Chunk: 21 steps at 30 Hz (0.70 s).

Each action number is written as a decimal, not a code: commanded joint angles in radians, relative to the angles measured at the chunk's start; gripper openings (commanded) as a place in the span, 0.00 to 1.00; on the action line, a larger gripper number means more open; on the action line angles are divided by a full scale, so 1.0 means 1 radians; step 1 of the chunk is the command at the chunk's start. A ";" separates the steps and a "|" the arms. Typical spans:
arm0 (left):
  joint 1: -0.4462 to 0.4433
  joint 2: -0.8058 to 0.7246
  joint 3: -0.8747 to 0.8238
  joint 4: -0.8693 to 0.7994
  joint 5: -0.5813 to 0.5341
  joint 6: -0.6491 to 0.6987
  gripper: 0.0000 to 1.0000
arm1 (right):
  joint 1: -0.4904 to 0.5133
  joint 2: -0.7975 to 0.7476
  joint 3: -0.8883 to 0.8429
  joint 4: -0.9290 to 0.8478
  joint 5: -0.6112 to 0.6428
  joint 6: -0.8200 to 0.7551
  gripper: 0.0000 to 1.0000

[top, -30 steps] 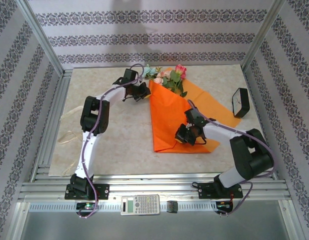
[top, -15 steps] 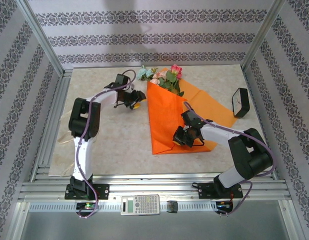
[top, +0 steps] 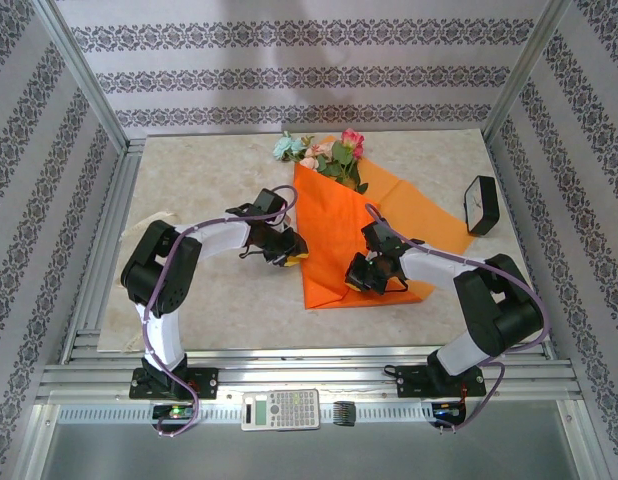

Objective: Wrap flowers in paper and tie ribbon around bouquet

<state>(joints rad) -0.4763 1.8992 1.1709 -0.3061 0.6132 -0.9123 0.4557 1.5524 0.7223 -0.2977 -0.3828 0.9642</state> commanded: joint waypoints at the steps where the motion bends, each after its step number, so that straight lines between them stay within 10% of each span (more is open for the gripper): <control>1: -0.011 -0.040 0.017 0.034 -0.028 -0.047 0.24 | -0.004 0.028 -0.039 -0.019 0.039 -0.020 0.00; 21: -0.084 0.105 -0.007 0.077 -0.009 -0.038 0.19 | -0.002 0.009 -0.030 -0.031 0.028 -0.021 0.00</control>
<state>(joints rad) -0.5541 1.9759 1.1721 -0.2451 0.6304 -0.9897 0.4541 1.5520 0.7166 -0.2836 -0.3901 0.9607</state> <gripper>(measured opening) 0.192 0.051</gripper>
